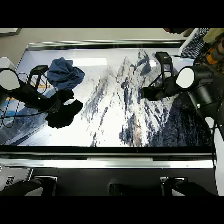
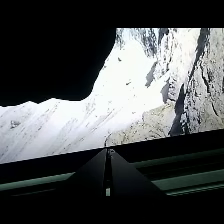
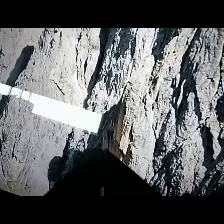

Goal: Fold the clothes and pants, and hang the long-sleeved shirts on hangers.

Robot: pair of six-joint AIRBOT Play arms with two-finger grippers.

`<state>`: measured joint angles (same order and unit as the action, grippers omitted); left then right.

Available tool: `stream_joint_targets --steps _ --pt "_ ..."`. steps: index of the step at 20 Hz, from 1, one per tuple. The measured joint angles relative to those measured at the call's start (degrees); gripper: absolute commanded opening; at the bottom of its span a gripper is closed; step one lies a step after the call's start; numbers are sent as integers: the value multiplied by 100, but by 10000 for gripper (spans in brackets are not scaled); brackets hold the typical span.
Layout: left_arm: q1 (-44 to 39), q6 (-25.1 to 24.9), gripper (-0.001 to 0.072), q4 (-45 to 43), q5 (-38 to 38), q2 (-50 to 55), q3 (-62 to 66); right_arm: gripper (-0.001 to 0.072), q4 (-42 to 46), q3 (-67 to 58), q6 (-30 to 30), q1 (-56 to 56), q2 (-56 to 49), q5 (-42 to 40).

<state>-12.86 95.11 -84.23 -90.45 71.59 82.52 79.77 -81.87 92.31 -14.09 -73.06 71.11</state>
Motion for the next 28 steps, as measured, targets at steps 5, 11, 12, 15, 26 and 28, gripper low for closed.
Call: stream_joint_targets --steps 5,11,12,15,26,28 --pt "35 179 720 -264 24 140 -7 30 -2 0 0 0 0 -48" --pt "525 629 714 -1244 719 979 -20 30 -4 0 0 0 0 105" --pt "634 691 714 -1305 835 1187 -20 30 -4 0 -2 0 0 149" --pt "861 802 397 -1287 1126 1869 -20 30 -4 -2 26 0 0 273" --pt "310 319 17 664 1095 2315 365 28 385 -2 704 0 46 925" --pt "-98 262 16 1180 1060 2260 632 28 837 -2 929 0 142 1292"
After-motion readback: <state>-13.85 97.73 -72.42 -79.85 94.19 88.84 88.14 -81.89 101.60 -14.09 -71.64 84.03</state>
